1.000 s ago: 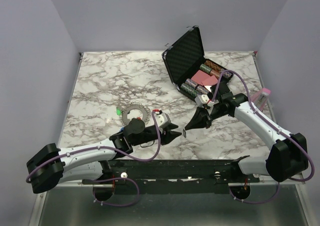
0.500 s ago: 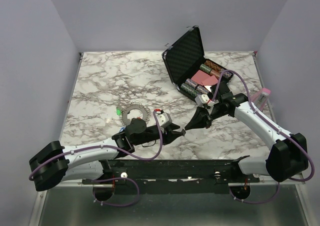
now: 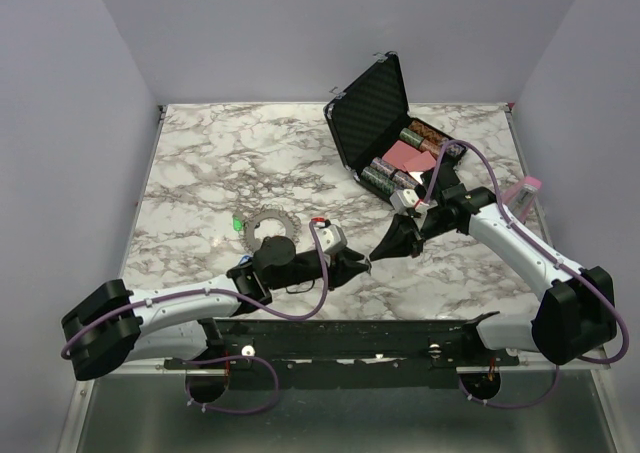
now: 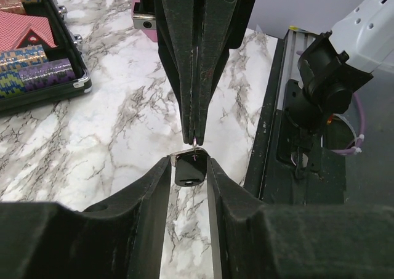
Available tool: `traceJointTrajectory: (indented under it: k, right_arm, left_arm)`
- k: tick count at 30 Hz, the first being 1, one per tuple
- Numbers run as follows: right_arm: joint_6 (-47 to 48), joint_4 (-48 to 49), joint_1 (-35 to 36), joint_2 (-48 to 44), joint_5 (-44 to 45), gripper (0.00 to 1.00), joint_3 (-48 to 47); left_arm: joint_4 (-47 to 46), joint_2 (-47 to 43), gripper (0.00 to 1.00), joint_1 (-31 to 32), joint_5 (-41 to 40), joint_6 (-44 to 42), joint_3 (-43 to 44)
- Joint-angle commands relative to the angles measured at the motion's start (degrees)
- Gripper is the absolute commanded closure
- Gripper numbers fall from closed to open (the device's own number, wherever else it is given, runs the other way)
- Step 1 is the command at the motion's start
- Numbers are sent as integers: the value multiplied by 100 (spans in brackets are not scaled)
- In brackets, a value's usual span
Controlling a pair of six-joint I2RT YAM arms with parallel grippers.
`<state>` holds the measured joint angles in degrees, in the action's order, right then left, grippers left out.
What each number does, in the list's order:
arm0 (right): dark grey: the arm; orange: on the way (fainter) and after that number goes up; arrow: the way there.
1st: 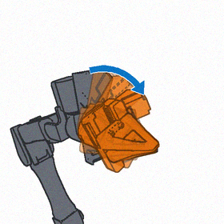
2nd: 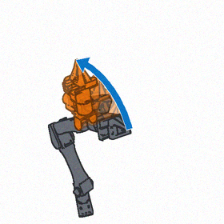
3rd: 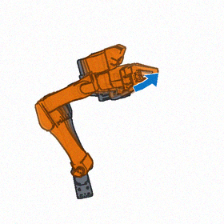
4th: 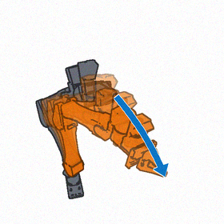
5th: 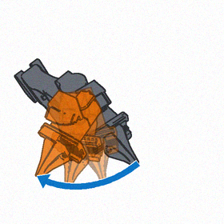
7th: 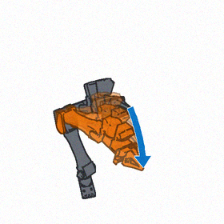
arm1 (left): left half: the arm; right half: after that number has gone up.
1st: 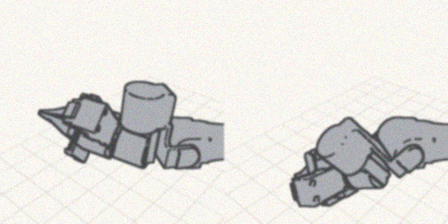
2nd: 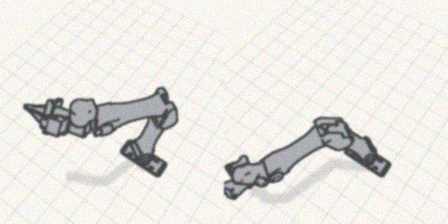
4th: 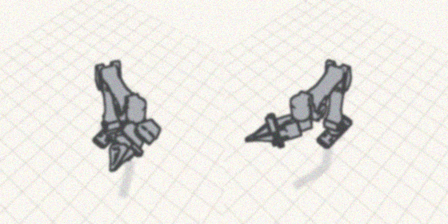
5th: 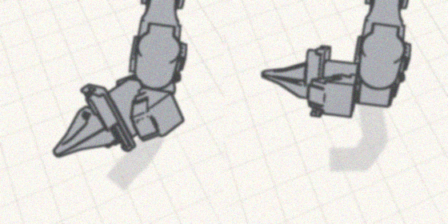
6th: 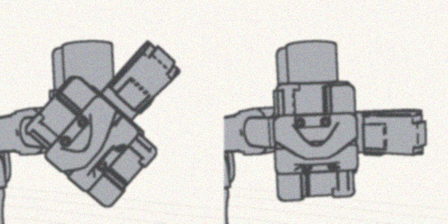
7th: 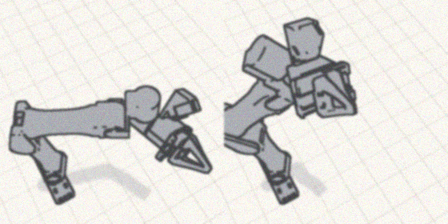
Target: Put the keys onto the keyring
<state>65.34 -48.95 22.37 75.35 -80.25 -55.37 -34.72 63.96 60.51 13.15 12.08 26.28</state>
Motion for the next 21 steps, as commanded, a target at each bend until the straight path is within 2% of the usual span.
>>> traceJointTrajectory:
  k: [1, 6, 13, 21]
  right_arm:
    - [-48, 96, -31, 41, -228, 99, 62]
    - [-65, 114, -40, 41, -237, 99, 79]
    - [-83, 114, -31, 32, -246, 99, 79]
    - [-118, 158, -40, 24, -255, 99, 97]
  left_arm:
    - [-237, 64, 64, 31, 197, 58, 158]
    - [-246, 55, 66, 22, 179, 49, 167]
    - [-237, 116, 75, 31, 232, 40, 219]
    - [-255, 107, 75, 31, 162, 58, 219]
